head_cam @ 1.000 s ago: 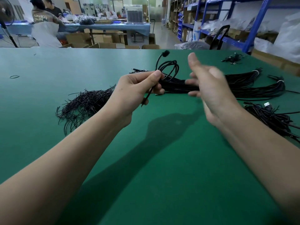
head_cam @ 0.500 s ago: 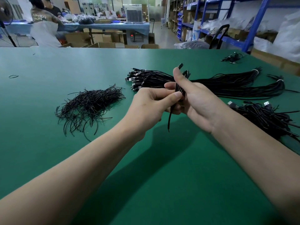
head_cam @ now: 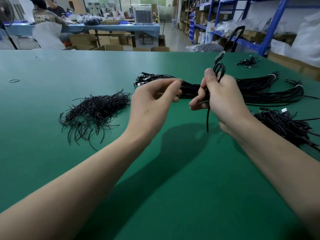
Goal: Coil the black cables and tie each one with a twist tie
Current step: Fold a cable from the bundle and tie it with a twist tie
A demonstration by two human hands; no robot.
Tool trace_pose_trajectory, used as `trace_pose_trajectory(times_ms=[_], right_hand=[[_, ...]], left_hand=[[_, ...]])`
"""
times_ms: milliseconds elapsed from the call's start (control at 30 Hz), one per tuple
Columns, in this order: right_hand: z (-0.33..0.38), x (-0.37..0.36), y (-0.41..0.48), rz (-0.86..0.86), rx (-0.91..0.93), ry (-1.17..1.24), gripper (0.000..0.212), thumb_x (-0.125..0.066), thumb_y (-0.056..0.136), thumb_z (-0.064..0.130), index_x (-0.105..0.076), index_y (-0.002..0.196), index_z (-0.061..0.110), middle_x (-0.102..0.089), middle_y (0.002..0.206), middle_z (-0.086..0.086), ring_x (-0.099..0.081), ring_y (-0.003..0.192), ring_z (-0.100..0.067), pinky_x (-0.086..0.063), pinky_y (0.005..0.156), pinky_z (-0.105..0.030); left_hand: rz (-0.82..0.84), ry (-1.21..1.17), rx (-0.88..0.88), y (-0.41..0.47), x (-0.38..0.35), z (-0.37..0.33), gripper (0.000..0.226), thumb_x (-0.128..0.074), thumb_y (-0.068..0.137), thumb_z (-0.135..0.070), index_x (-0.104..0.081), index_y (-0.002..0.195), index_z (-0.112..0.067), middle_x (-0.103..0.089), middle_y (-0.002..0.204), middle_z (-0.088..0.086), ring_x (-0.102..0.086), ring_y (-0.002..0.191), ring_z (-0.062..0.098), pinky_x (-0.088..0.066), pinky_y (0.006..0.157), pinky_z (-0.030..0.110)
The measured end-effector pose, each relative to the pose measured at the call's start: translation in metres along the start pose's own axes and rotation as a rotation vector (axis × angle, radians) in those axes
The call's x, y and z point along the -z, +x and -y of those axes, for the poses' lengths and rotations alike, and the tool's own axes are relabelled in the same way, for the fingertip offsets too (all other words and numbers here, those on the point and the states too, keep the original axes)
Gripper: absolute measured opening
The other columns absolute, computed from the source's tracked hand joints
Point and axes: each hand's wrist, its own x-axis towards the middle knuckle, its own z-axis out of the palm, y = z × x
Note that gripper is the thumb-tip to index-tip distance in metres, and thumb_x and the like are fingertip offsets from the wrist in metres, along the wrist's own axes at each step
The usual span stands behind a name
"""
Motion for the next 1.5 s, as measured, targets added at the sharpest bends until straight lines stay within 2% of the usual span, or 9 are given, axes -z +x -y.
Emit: trace_pose_trajectory(times_ms=[133, 333, 467, 633, 800, 900, 1100, 1367, 1500], right_hand=[[-0.004, -0.008, -0.007, 0.123, 0.203, -0.406, 0.033, -0.042, 0.108, 0.033, -0.049, 0.077, 0.024, -0.048, 0.058, 0.012, -0.047, 0.049, -0.005, -0.041, 0.051, -0.027], [-0.003, -0.018, -0.019, 0.167, 0.293, -0.68, 0.033, -0.041, 0.107, 0.022, -0.043, 0.075, 0.03, -0.05, 0.072, 0.014, -0.041, 0.061, -0.003, -0.03, 0.052, -0.016], [0.004, -0.018, -0.02, 0.218, 0.263, -0.718, 0.016, -0.039, 0.101, 0.017, -0.054, 0.096, 0.022, -0.063, 0.091, 0.003, -0.055, 0.078, -0.017, -0.038, 0.064, -0.031], [0.004, -0.019, -0.019, 0.319, 0.217, -0.769, 0.025, -0.04, 0.101, 0.023, -0.06, 0.114, 0.018, -0.07, 0.101, -0.002, -0.065, 0.088, -0.024, -0.054, 0.079, -0.044], [0.005, -0.022, -0.018, 0.452, 0.131, -0.645, 0.021, -0.044, 0.1, 0.022, -0.057, 0.117, 0.019, -0.068, 0.098, -0.002, -0.065, 0.084, -0.025, -0.055, 0.078, -0.044], [0.008, -0.022, -0.017, 0.484, 0.025, -0.486, 0.009, -0.043, 0.095, 0.016, -0.047, 0.087, 0.019, -0.045, 0.068, 0.008, -0.042, 0.06, -0.012, -0.037, 0.054, -0.031], [0.012, -0.012, -0.016, 0.654, -0.252, 0.058, 0.015, -0.03, 0.094, 0.024, -0.043, 0.088, 0.019, -0.036, 0.071, 0.002, -0.03, 0.061, -0.013, -0.017, 0.058, -0.032], [0.003, -0.006, -0.011, 0.699, -0.241, 0.272, 0.03, -0.034, 0.109, 0.034, -0.052, 0.112, 0.009, -0.046, 0.072, 0.001, -0.037, 0.061, -0.011, -0.031, 0.052, -0.023], [0.001, -0.008, -0.013, 0.647, -0.201, 0.146, 0.037, -0.034, 0.108, 0.043, -0.052, 0.093, 0.014, -0.039, 0.062, 0.004, -0.031, 0.047, -0.009, -0.029, 0.044, -0.022]], left_hand=[[0.209, 0.154, -0.044, 0.002, -0.002, -0.003, 0.027, -0.06, 0.101, -0.034, -0.072, 0.121, -0.02, -0.076, 0.108, -0.01, -0.068, 0.105, 0.003, -0.051, 0.098, 0.023], [0.151, -0.052, -0.033, -0.005, -0.006, 0.004, 0.022, -0.062, 0.101, -0.025, -0.075, 0.108, -0.009, -0.076, 0.105, 0.009, -0.068, 0.1, 0.008, -0.052, 0.097, 0.033], [0.088, -0.189, 0.007, -0.008, -0.009, 0.004, 0.015, -0.066, 0.098, -0.023, -0.076, 0.109, -0.024, -0.077, 0.108, -0.007, -0.068, 0.113, 0.005, -0.051, 0.1, 0.022], [0.043, -0.242, 0.014, -0.009, -0.011, 0.009, 0.023, -0.065, 0.098, -0.016, -0.074, 0.119, -0.011, -0.075, 0.116, -0.003, -0.066, 0.117, 0.006, -0.048, 0.106, 0.025], [-0.005, -0.242, 0.022, -0.008, -0.012, 0.014, 0.02, -0.063, 0.099, -0.013, -0.076, 0.114, -0.008, -0.077, 0.111, 0.002, -0.068, 0.114, 0.014, -0.05, 0.098, 0.021], [-0.002, -0.239, 0.025, -0.006, -0.009, 0.014, 0.018, -0.064, 0.099, -0.015, -0.077, 0.11, -0.009, -0.078, 0.107, 0.002, -0.071, 0.106, 0.014, -0.052, 0.091, 0.019], [0.025, -0.204, -0.005, -0.004, -0.005, 0.014, 0.022, -0.061, 0.101, -0.02, -0.075, 0.087, -0.009, -0.064, 0.075, 0.004, -0.053, 0.069, 0.011, -0.046, 0.065, 0.019], [0.043, -0.289, 0.032, 0.002, 0.0, 0.004, 0.019, -0.061, 0.101, -0.018, -0.076, 0.102, -0.007, -0.075, 0.091, 0.004, -0.066, 0.087, 0.012, -0.052, 0.083, 0.022], [0.133, -0.266, 0.022, 0.006, 0.003, 0.002, 0.026, -0.055, 0.103, -0.017, -0.073, 0.113, 0.0, -0.06, 0.076, 0.008, -0.057, 0.081, 0.015, -0.051, 0.088, 0.027]])
